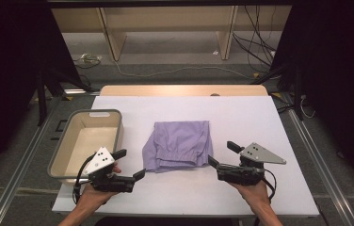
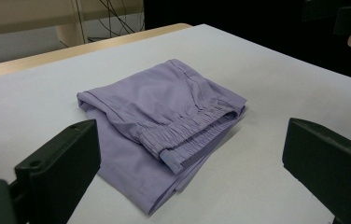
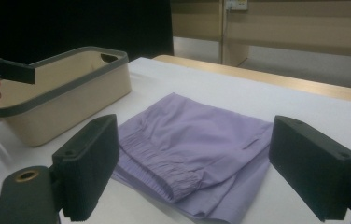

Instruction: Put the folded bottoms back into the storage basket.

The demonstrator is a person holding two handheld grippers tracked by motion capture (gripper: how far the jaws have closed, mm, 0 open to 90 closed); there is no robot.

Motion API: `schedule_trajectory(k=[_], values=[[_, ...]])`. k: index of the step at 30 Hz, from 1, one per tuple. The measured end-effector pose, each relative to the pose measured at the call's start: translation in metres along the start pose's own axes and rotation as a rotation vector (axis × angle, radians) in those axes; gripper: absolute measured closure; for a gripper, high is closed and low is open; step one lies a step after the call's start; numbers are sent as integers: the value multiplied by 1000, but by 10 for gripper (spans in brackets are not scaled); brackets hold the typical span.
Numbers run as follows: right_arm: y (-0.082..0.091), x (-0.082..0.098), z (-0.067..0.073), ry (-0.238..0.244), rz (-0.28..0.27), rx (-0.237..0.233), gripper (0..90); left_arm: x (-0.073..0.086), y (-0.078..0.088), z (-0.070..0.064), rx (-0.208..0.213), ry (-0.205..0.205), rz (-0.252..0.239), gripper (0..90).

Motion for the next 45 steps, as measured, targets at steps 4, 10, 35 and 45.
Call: schedule_trajectory(k=[4, 10, 35, 45], values=[[0, 0, -1, -3, 0, 1, 172, 0, -1, 1, -2, 11, 7, 40], [-1, 0, -4, -7, 1, 1, 173, 1, -7, 1, 8, 27, 23, 40], [-12, -5, -18, -4, 28, 56, 181, 14, -34, 0, 19, 138, 162, 38], [-23, -8, -32, -3, 41, 75, 185, 18, -44, 4, 22, 210, 202, 38]])
Point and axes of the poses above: each handheld gripper's, and its own axes: y roughly backward along the jaws, x roughly out of its underside, z roughly to its left, the point moved 7 cm from there along -y, roughly forward along the jaws, and after that the axes turned 7 degrees about z, right-handed, at the moved point
